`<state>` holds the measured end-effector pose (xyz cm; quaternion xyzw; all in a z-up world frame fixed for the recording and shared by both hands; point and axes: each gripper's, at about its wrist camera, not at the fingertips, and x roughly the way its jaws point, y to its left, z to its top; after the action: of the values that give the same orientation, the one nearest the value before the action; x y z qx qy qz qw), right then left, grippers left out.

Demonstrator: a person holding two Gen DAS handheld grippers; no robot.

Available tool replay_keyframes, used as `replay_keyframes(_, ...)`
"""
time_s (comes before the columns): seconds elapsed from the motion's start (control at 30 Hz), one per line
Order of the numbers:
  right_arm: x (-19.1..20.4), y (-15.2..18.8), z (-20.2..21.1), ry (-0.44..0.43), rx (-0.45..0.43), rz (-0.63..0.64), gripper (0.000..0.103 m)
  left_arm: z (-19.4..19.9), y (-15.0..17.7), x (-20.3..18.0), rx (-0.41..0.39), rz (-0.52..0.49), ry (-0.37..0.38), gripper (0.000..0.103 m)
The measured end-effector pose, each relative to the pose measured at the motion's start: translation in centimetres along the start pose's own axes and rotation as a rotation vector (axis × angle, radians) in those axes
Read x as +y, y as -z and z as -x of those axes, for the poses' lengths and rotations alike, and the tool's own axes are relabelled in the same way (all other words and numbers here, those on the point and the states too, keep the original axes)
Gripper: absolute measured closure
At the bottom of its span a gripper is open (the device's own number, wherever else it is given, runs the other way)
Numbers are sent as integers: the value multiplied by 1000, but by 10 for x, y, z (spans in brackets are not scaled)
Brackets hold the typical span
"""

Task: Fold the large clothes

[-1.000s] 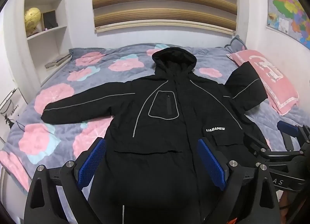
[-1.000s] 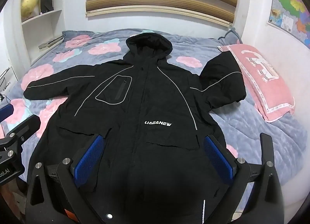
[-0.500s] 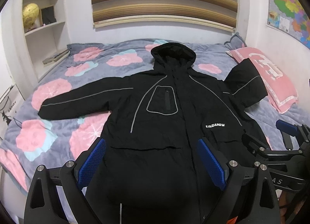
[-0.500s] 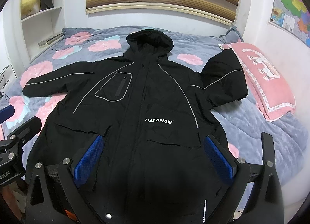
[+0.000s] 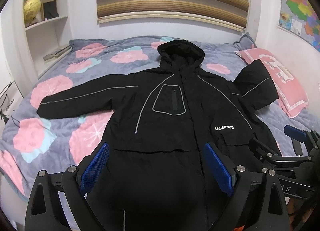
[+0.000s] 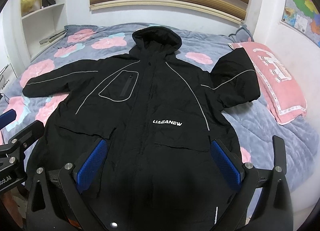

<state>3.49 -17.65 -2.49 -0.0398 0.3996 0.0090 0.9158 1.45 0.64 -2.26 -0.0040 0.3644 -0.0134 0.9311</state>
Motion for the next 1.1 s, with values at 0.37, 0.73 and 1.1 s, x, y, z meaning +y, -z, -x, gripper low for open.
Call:
replay_keyframes(0.37,11,-16,-26,-18,-1,-28,0,-28,-3,19,19,37,30,7)
replay_keyframes(0.73,20,-54,-69,-43,-253,79,0,-69,-8,89,-50,174,-8,7)
replay_keyframes(1.1,7,-16,-222,-19,-49,-55,0,-111,-28,317,-184,489,-241,7)
